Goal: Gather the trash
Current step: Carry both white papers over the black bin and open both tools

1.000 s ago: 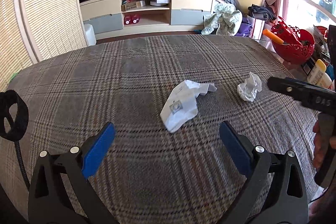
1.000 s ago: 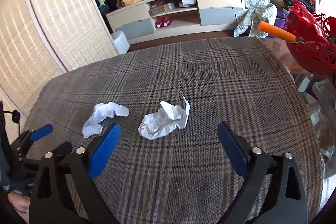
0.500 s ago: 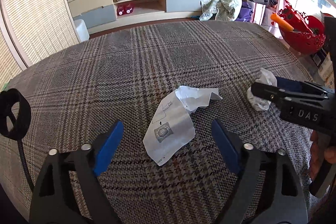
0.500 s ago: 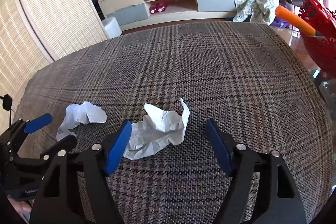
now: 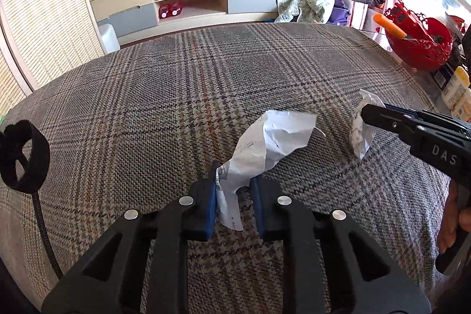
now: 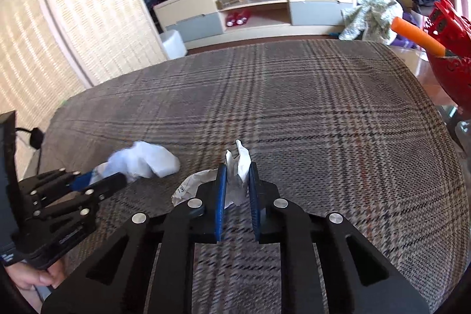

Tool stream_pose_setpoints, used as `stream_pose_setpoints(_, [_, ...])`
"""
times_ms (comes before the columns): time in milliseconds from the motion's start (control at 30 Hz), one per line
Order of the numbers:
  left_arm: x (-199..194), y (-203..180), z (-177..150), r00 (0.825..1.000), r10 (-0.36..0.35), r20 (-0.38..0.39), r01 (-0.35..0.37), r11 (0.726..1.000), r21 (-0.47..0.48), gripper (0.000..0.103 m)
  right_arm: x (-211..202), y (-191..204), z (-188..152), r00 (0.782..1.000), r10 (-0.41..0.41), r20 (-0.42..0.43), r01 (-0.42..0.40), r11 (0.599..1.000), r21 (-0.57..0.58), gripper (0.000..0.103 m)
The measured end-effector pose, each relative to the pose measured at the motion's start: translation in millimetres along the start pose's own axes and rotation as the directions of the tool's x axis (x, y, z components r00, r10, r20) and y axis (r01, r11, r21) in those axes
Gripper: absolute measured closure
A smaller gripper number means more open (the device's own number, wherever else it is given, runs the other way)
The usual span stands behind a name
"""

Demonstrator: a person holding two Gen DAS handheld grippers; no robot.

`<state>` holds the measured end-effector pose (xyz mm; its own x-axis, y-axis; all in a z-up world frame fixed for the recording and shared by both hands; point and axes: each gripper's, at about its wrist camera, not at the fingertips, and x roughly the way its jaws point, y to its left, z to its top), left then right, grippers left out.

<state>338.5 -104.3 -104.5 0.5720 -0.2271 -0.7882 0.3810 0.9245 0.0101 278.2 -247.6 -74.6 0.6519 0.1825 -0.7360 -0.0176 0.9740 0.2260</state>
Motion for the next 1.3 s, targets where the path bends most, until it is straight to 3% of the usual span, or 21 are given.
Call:
stream_pose_setpoints(267, [-30.1,-11.4,-9.0,0.999,0.008,0.035,-0.009,0.999,0.033,0.085,-44.7,7.3,-9.1,0.999,-0.006,0.054,0.01,0.998,-0.06,0.087])
stream_pose_setpoints(667, [-107.7,-8.9,-29.3,0.992,0.03,0.119,-0.032,0.999,0.011,0.085,-114.7,7.2,-22.2,0.991,-0.013,0.132,0.023,0.997,-0.076,0.087])
stream_pose_setpoints(1300, [-238.3,-43.2,-115.3,0.971,0.025,0.239,-0.034,0.999,0.034,0.085,-259.9,47.0,-98.4,0.955,0.067,0.288,-0.014,0.983,-0.183,0.087])
